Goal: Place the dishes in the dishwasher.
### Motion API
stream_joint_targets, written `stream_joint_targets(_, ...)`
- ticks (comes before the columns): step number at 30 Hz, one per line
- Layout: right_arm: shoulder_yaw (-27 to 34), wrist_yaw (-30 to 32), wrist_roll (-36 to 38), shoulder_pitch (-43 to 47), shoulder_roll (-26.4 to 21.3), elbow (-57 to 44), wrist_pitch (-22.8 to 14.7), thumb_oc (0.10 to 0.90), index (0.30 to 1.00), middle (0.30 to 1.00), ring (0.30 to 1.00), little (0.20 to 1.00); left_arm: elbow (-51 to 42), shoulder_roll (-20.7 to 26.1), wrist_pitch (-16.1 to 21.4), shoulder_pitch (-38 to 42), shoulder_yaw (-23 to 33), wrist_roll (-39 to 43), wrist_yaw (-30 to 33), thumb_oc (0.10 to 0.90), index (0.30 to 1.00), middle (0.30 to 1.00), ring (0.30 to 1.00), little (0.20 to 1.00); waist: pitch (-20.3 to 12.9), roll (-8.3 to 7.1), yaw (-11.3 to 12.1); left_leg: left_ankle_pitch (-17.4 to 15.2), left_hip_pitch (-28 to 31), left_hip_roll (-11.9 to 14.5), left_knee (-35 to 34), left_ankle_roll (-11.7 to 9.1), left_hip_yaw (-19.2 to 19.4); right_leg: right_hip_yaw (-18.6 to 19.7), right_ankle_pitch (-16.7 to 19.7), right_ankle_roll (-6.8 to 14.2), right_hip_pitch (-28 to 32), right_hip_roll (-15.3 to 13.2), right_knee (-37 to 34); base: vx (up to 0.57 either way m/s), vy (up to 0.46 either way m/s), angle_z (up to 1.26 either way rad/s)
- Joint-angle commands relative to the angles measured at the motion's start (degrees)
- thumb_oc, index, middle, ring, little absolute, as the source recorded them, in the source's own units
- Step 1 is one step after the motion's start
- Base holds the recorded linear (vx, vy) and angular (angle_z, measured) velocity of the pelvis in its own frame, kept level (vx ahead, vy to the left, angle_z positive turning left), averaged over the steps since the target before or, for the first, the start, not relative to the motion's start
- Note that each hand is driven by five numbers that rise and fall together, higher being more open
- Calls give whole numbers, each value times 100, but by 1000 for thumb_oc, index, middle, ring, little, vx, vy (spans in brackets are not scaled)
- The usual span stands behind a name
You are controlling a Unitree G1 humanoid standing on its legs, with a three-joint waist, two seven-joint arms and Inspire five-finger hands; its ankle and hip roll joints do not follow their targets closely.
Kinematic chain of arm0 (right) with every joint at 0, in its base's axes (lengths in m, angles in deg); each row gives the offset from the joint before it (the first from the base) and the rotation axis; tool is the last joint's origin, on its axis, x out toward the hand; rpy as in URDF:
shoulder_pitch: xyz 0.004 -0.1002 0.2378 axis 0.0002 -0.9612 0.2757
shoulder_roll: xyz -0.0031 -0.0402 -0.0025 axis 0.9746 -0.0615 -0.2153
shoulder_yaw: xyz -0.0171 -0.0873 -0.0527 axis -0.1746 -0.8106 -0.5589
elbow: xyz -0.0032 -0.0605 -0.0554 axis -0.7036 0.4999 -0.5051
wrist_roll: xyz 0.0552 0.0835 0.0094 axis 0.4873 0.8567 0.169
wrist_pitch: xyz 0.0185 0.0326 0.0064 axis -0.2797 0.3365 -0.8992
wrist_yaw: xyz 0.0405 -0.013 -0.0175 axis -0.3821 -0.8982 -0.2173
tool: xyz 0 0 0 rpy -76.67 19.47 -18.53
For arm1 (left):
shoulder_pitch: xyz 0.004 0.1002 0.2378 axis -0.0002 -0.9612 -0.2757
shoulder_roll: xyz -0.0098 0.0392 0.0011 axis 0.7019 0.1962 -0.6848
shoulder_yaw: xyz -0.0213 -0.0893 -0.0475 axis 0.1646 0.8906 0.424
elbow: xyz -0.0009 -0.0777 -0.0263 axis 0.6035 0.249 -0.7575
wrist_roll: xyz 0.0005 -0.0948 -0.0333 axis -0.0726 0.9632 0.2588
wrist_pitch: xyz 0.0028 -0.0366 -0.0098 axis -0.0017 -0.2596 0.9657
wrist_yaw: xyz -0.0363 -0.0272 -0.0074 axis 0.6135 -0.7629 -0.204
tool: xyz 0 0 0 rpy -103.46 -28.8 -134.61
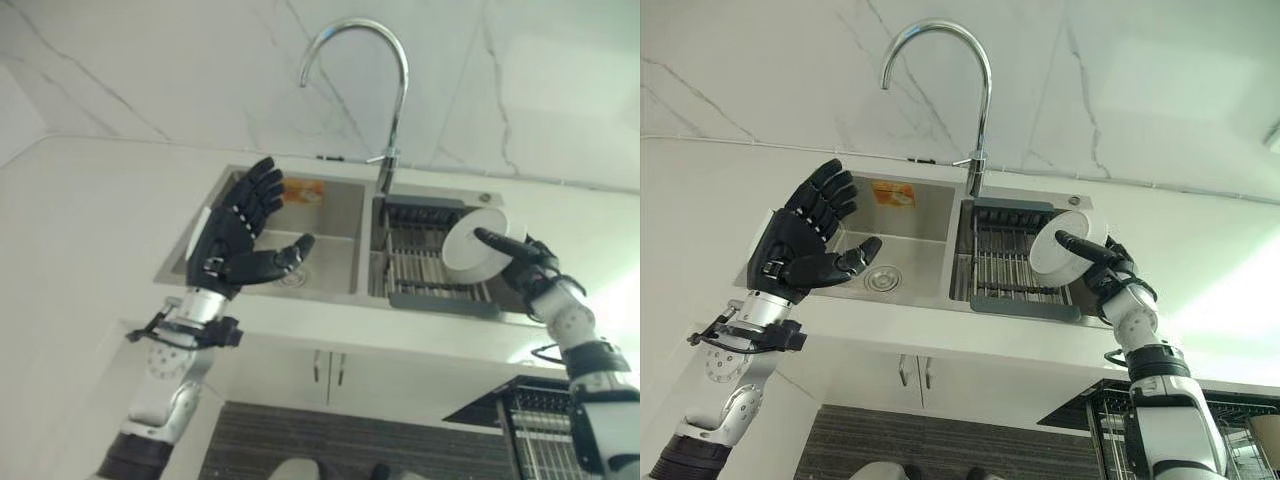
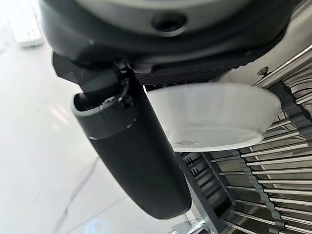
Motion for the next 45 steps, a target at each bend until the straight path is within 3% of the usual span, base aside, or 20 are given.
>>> stream_joint_targets(1, -216, -215, 158, 839, -622, -115, -420, 400, 300, 300, 300, 300, -600, 200, 456, 468, 29, 225, 81, 800, 900, 900, 900, 900, -439, -34, 63, -331, 89, 371, 65, -630, -161, 125, -685, 468, 352, -156, 170, -17, 26, 4)
stream_joint_targets(6, -338, -104, -143, 1095, -715, 137, -523, 400, 300, 300, 300, 300, -582, 220, 456, 464, -26, 258, 99, 800, 900, 900, 900, 900, -452, -22, 122, -305, 74, 364, 65, -643, -203, 73, -691, 469, 367, -174, 170, -16, 24, 10)
stream_joint_targets(7, -387, -1, -484, 1143, -757, 162, -642, 400, 300, 300, 300, 300, -601, 232, 444, 465, -36, 261, 111, 800, 900, 900, 900, 900, -454, -19, 133, -302, 71, 363, 65, -646, -210, 70, -691, 471, 369, -179, 170, -23, 27, 11)
stream_joint_targets(13, -498, 306, -971, 1376, -1056, -112, -1376, 400, 300, 300, 300, 300, -636, 221, 537, 393, -81, 178, 129, 800, 900, 900, 900, 900, -441, -16, 106, -296, 81, 333, 65, -638, -224, 91, -671, 481, 371, -182, 170, -14, 47, 2)
stream_joint_targets(14, -525, 454, -1224, 1473, -1206, -382, -1734, 400, 300, 300, 300, 300, -669, 231, 591, 345, -90, 130, 128, 800, 900, 900, 900, 900, -445, -19, 75, -304, 86, 326, 65, -632, -203, 119, -654, 503, 354, -192, 170, -4, 80, 0)
stream_joint_targets(16, -486, 597, -1448, 1527, -1366, -858, -2027, 400, 300, 300, 300, 300, -746, 247, 588, 246, -42, 210, 85, 800, 900, 900, 900, 900, -448, -24, 32, -314, 80, 319, 65, -620, -182, 163, -636, 521, 323, -202, 170, -15, 100, -2)
stream_joint_targets(22, -416, 974, -2404, 1421, -1663, -2408, -2579, 400, 300, 300, 300, 300, -909, 227, 667, 19, -2, 182, -235, 800, 900, 900, 900, 900, -458, -66, -130, -364, 70, 274, 65, -555, -94, 325, -576, 580, 235, -212, 170, -15, 98, -11)
stream_joint_targets(26, -52, 1197, -2425, 955, -1622, -3407, -2770, 400, 300, 300, 300, 300, -1125, 201, 697, -27, 1, 279, -571, 800, 900, 900, 900, 900, -431, -95, -276, -398, 43, 220, 65, -511, -71, 461, -497, 642, 158, -214, 170, -15, 98, -22)
stream_joint_targets(31, 330, 1539, -2778, 73, -984, -4683, -2686, 400, 300, 300, 300, 300, -1431, 238, 781, 4, -159, -418, -557, 800, 900, 900, 900, 900, -319, -120, -544, -468, 38, 162, 65, -427, 16, 688, -266, 785, -90, -225, 170, -24, 71, -34)
stream_joint_targets(33, 382, 1536, -2839, -89, -717, -4882, -2676, 400, 300, 300, 300, 300, -1418, 287, 760, 106, -244, -542, -460, 800, 900, 900, 900, 900, -258, -181, -561, -510, 64, 220, 65, -441, 179, 557, -97, 898, -229, -370, 170, -152, -118, -95)
stream_joint_targets(34, 375, 1475, -2803, -8, -535, -4910, -2758, 400, 300, 300, 300, 300, -1406, 343, 786, 208, -235, -806, -350, 800, 900, 900, 900, 900, -185, -242, -496, -518, 86, 391, 65, -468, 488, 17, 127, 1075, -223, -771, 170, -339, -324, -152)
stream_joint_targets(35, 320, 1705, -2825, 18, -433, -4862, -2973, 400, 300, 300, 300, 300, -1339, 438, 890, 307, -208, -977, -266, 800, 900, 900, 900, 900, -130, -214, -431, -454, 80, 580, 65, -488, 776, -263, 330, 1174, -78, -1066, 170, -398, -388, -173)
stream_joint_targets(38, 55, 2024, -2957, 193, -78, -4700, -3408, 400, 300, 300, 300, 300, -1230, 653, 981, 643, -333, -1446, 15, 800, 900, 900, 900, 900, -67, -115, -328, -353, 12, 895, 65, -492, 1095, -515, 713, 1160, 130, -1545, 170, -280, -323, -106)
stream_joint_targets(42, 12, 2205, -3388, 113, 254, -5216, -3250, 400, 300, 300, 300, 300, -1258, 691, 762, 896, -266, -1465, 93, 800, 900, 900, 900, 900, -87, -74, -268, -268, -27, 1230, 65, -613, 1311, -616, 383, 1212, 179, -1684, 170, -108, -362, -68)
stream_joint_targets(45, -15, 2119, -3348, 143, 151, -5446, -3006, 400, 300, 300, 300, 300, -1266, 619, 700, 773, -154, -1481, 32, 800, 900, 900, 900, 900, -182, -32, -318, -179, 70, 1538, 65, -826, 1517, -732, 93, 1287, 109, -1607, 170, 12, -258, -88)
